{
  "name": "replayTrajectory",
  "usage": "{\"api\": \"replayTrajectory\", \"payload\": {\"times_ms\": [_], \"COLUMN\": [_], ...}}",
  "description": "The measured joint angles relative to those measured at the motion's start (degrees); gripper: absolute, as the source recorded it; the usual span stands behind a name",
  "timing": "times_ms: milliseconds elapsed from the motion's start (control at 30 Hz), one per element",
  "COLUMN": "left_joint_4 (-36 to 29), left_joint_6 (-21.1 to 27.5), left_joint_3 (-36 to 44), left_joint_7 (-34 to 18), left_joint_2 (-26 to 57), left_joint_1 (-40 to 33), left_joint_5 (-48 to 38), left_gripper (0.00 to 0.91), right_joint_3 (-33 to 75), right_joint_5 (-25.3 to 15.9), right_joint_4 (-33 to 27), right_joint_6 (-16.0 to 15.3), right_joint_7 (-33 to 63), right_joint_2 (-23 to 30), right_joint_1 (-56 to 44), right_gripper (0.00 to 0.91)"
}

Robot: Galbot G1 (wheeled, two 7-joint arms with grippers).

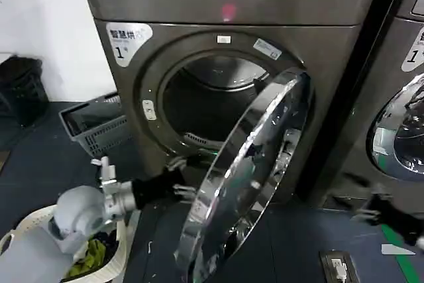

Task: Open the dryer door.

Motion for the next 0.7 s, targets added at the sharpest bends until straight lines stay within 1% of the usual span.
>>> {"api": "replayTrajectory", "payload": {"times_ms": [133, 300, 400, 467, 633, 700], "left_joint_4": [-0.9, -2.1, -2.5, -2.7, -2.0, -1.2], "left_joint_6": [-0.3, -1.0, -1.8, -2.1, -2.7, -3.9], "left_joint_3": [4.4, 9.7, 12.6, 14.9, 21.9, 25.0], "left_joint_7": [0.0, -0.5, -1.1, -1.6, -2.9, -3.4], "left_joint_2": [-0.2, -1.6, -2.1, -2.5, -4.4, -5.6], "left_joint_1": [-2.5, -5.1, -6.6, -7.6, -11.3, -13.3], "left_joint_5": [-0.8, -1.2, -1.2, -1.4, -1.2, -0.8], "left_gripper": [0.907, 0.907, 0.907, 0.907, 0.907, 0.907], "right_joint_3": [7.1, 14.1, 18.4, 22.0, 31.0, 34.3], "right_joint_5": [0.5, -0.3, -0.2, -0.1, -0.2, -0.1], "right_joint_4": [3.6, 7.8, 9.7, 10.3, 10.6, 10.7], "right_joint_6": [-0.3, -3.2, -3.9, -5.9, -8.3, -8.3], "right_joint_7": [9.7, 24.4, 31.4, 36.0, 43.1, 45.0], "right_joint_2": [4.9, 9.3, 9.8, 9.6, 9.2, 9.3], "right_joint_1": [-2.2, -4.7, -5.9, -6.8, -9.0, -9.9], "right_gripper": [0.907, 0.907, 0.907, 0.907, 0.907, 0.907]}}
